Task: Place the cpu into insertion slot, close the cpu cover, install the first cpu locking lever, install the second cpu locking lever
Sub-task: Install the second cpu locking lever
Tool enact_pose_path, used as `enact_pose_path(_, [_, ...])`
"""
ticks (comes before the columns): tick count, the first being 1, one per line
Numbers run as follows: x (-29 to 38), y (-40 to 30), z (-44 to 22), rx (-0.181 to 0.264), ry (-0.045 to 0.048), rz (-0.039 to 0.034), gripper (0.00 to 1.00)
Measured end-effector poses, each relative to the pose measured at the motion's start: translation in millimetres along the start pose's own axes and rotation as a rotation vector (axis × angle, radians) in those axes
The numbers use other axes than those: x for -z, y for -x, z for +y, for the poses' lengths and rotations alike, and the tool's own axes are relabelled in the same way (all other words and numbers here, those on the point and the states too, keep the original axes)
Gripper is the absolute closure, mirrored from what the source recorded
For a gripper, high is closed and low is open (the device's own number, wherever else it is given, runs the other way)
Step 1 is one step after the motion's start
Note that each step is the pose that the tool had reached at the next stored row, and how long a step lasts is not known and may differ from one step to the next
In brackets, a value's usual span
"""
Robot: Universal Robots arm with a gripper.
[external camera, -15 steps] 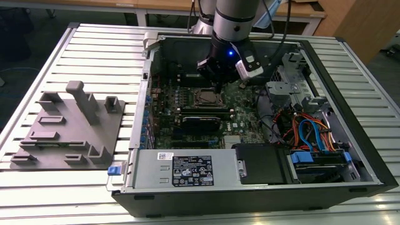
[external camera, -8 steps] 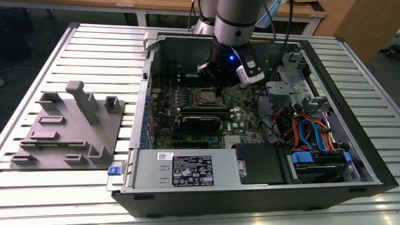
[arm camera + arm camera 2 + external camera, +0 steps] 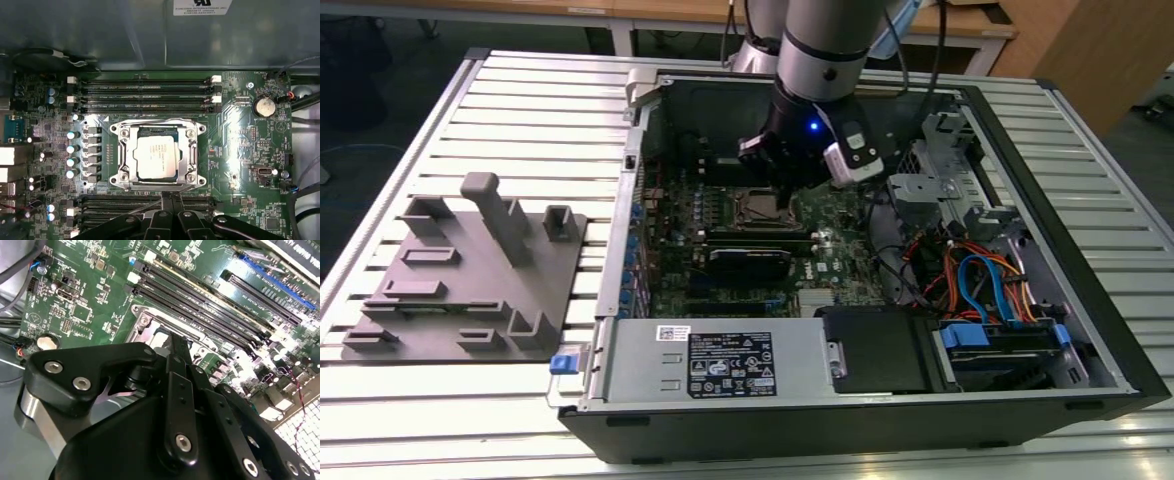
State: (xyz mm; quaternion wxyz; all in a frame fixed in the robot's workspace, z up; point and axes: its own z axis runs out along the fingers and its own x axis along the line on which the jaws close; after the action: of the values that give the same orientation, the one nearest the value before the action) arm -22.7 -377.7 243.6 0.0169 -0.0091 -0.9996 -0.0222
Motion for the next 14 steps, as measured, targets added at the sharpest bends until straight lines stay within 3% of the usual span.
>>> enact_pose_path(3, [-1.2,0.2,-6.7,0.000,0.0122,0.0008,0.90])
enact_pose_path(5, [-2.5,-1.0,-7.8,0.000,0.0174,0.0013,0.90])
enact_pose_path(10, [-5.1,-10.1,-8.4,0.001,0.0223,0.0032,0.90])
enact_pose_path(14, [-8.2,-13.2,-11.1,0.000,0.0248,0.0057,0.90])
